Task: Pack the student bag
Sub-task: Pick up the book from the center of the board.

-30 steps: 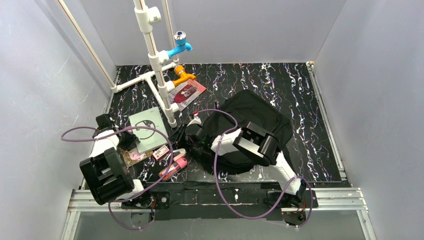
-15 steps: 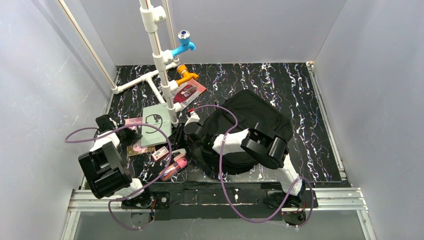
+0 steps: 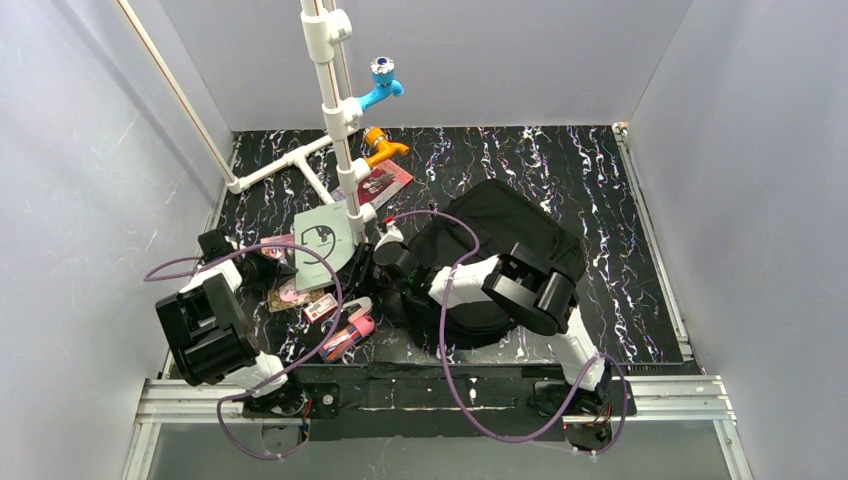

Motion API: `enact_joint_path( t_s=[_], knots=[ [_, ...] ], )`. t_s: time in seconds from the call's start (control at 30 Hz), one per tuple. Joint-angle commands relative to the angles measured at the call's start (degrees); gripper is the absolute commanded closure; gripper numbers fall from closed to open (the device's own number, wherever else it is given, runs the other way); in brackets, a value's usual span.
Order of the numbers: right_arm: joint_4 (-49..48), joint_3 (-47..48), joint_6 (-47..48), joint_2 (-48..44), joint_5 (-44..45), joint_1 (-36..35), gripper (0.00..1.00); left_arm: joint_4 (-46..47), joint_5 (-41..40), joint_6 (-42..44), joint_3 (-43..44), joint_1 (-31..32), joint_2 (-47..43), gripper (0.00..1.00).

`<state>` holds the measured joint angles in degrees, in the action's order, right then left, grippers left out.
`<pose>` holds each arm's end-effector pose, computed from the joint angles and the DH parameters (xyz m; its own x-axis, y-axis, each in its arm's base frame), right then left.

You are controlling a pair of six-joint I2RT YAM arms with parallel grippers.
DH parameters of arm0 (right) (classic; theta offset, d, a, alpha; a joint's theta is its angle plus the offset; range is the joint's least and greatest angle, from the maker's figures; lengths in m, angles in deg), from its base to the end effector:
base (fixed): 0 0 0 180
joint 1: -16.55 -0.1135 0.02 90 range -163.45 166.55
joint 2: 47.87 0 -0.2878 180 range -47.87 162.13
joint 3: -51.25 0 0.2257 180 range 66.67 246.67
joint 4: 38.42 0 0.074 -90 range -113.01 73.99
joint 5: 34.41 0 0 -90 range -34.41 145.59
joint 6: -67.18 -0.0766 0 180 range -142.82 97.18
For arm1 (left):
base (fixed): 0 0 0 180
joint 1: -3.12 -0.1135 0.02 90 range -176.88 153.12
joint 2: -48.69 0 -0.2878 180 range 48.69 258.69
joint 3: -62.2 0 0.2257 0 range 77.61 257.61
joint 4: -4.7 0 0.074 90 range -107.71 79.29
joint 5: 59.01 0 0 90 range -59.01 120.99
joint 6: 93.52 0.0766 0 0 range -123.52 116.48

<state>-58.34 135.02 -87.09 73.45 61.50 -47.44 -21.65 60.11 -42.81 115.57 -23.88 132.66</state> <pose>0.2227 0.4384 0.1763 -0.8242 0.3542 -0.4418 -0.2498 0.4729 0.8450 0.2494 0.0852 0.1667 -0.4766 -0.8637 -0.1638 -0.5969 0.4547 -0.6610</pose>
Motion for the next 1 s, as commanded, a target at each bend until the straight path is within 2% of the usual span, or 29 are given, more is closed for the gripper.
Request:
enact_joint_path(
  t_s=[0.0, 0.1, 0.27, 0.43, 0.53, 0.67, 0.8, 0.97],
  knots=[
    [-9.3, 4.9, 0.9, 0.6, -3.2, 1.4, 0.46, -9.3, 1.7, 0.9, -1.9, 2.2, 1.4, 0.87],
    [-10.0, 8.4, 1.1, 2.7, -5.1, 1.5, 0.58, -10.2, 0.7, 1.4, -1.4, 2.2, 0.5, 0.83],
    [-9.6, 10.8, 2.0, 3.1, -5.4, 0.9, 0.83, -14.0, -1.4, 3.5, 0.8, 1.5, -3.1, 0.67],
    [-9.9, 10.7, 1.1, 1.3, -4.8, 0.9, 0.98, -20.6, -4.7, 7.8, 6.1, 1.1, -11.1, 0.53],
    [-9.5, 14.4, -1.8, 1.9, -6.9, 0.8, 0.99, -23.6, -9.6, 8.5, 8.7, 1.1, -19.6, 0.43],
    [-8.1, 22.7, -4.9, 4.4, -11.1, 0.5, 0.99, -26.1, -11.7, 8.1, 13.5, 1.3, -29.3, 0.30],
    [-0.1, 31.1, 1.4, 4.6, -11.9, -1.1, 0.99, -30.5, -11.5, 8.8, 22.8, 2.2, -30.9, 0.29],
    [2.7, 30.4, 9.6, 0.1, -11.4, -3.1, 0.99, -34.5, -10.1, 9.4, 31.6, 4.1, -31.4, 0.29]
  ],
)
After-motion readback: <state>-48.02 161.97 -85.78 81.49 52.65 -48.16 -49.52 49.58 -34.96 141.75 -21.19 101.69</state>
